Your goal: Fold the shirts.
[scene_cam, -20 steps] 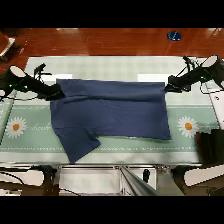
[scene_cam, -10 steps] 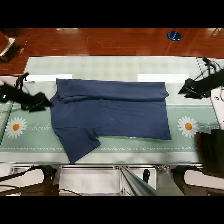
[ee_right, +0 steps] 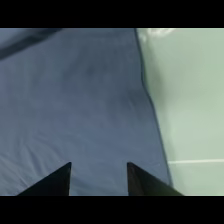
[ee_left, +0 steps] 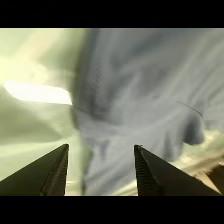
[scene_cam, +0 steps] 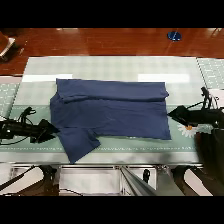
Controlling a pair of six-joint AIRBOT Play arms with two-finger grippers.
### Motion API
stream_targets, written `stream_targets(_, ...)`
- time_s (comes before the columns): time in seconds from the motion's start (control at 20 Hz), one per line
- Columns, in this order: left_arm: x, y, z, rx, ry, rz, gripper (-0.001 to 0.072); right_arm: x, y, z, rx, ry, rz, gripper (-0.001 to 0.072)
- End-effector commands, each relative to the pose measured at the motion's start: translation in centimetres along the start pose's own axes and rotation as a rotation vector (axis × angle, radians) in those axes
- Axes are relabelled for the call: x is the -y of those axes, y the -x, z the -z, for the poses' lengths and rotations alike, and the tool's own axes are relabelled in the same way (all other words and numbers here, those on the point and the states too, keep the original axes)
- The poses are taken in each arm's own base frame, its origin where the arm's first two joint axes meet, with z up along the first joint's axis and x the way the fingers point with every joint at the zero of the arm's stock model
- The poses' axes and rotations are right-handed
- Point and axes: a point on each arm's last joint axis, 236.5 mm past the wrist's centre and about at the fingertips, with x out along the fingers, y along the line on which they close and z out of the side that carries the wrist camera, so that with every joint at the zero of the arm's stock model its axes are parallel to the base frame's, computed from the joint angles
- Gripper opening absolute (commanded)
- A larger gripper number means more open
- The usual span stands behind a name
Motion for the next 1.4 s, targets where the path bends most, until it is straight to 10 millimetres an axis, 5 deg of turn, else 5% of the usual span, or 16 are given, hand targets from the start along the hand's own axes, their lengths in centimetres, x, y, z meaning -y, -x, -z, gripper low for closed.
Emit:
stream_targets(0.0,0.8,-2.4,0.9,0.003,-0.011,0.030,0.0507,0.0,-0.7,1.1,0.004,-0.030,-0.026,0.0406)
stream_targets(0.1,0.9,-4.1,0.9,0.021,-0.034,0.011,0.0493,0.0,-0.7,0.9,0.010,-0.042,-0.025,0.0406)
stream_targets(0.15,1.0,-4.6,1.0,0.023,-0.054,-0.006,0.0398,0.1,-0.7,1.2,0.000,-0.042,-0.023,0.0406)
stream_targets(0.2,1.1,-4.7,0.9,0.023,-0.068,-0.012,0.0169,0.6,-0.7,1.6,-0.017,-0.040,-0.001,0.0406)
stream_targets(0.25,1.3,-4.6,0.8,0.024,-0.079,-0.012,0.0020,1.6,-0.6,2.1,-0.038,-0.035,0.041,0.0406)
stream_targets(0.45,1.8,-4.2,0.6,0.017,-0.116,-0.006,0.0018,5.9,0.5,6.1,-0.209,-0.027,0.231,0.0406)
stream_targets(0.9,1.8,-4.2,0.8,0.011,-0.117,-0.004,0.0018,6.9,-0.2,9.5,-0.362,-0.073,0.242,0.0406)
stream_targets(1.35,1.8,-4.2,0.7,0.014,-0.117,-0.005,0.0019,5.7,-2.6,7.4,-0.276,-0.143,0.158,0.0406)
